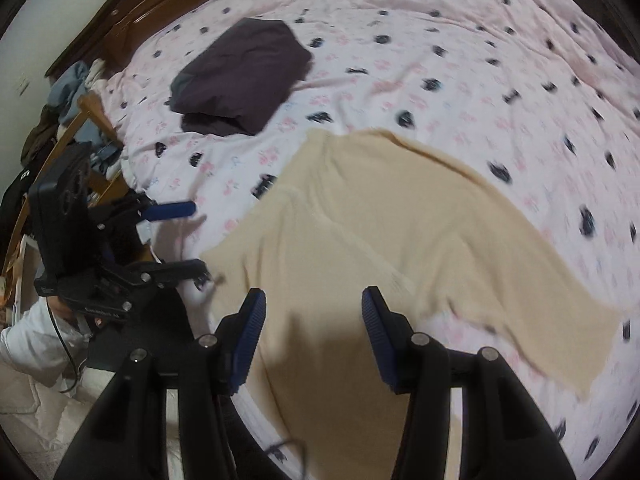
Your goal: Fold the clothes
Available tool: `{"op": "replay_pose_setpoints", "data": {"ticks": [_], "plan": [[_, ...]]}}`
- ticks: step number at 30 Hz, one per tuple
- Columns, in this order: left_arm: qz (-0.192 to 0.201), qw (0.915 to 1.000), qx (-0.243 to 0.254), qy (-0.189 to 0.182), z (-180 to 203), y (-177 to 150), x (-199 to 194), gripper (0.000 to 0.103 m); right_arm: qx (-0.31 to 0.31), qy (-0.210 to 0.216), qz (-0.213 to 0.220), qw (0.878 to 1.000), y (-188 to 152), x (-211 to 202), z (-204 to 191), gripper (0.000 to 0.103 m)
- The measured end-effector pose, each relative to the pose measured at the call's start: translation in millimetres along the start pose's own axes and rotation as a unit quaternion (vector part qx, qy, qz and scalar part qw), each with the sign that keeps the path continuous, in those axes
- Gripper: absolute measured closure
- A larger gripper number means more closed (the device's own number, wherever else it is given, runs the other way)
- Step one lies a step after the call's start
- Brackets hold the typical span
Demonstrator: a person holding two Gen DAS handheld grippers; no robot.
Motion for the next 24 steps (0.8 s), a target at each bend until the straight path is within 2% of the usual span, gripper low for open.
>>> {"op": "replay_pose_setpoints", "data": {"ticks": [3,7,10,14,24], "plan": [[-0.017,0.9985,-0.001,-0.052,1.3,2.0,6.1,0.031,0.034,-0.004,0.001,0.999,-21.7,-7.7,18.1,0.051],[-0.030,0.9951,-0.013,-0.093,-1.0,5.6,9.2,0.039,0.075,-0.008,0.008,0.997,-46.6,-17.4,37.7,0.051],[-0.049,0.9919,-0.016,-0.116,-0.3,5.9,12.7,0.056,0.101,-0.006,0.013,0.995,-61.6,-23.0,49.6,0.051],[-0.089,0.9897,-0.019,-0.111,-2.4,0.9,23.6,0.059,0.120,-0.003,0.015,0.993,-75.8,-27.7,57.8,0.051],[-0.116,0.9854,-0.033,-0.120,-5.7,-2.1,28.8,0.058,0.116,-0.005,0.016,0.993,-89.2,-31.4,55.6,0.051]]}}
Point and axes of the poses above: each gripper's, at about its wrist camera, not at the fingertips, and x roughly the way its jaws point, z to its right, y to its top, the point moved 4 cm from there along x, roughly the way its jaws point, and after that the axes turned 3 degrees about z, right-handed, at the moved point
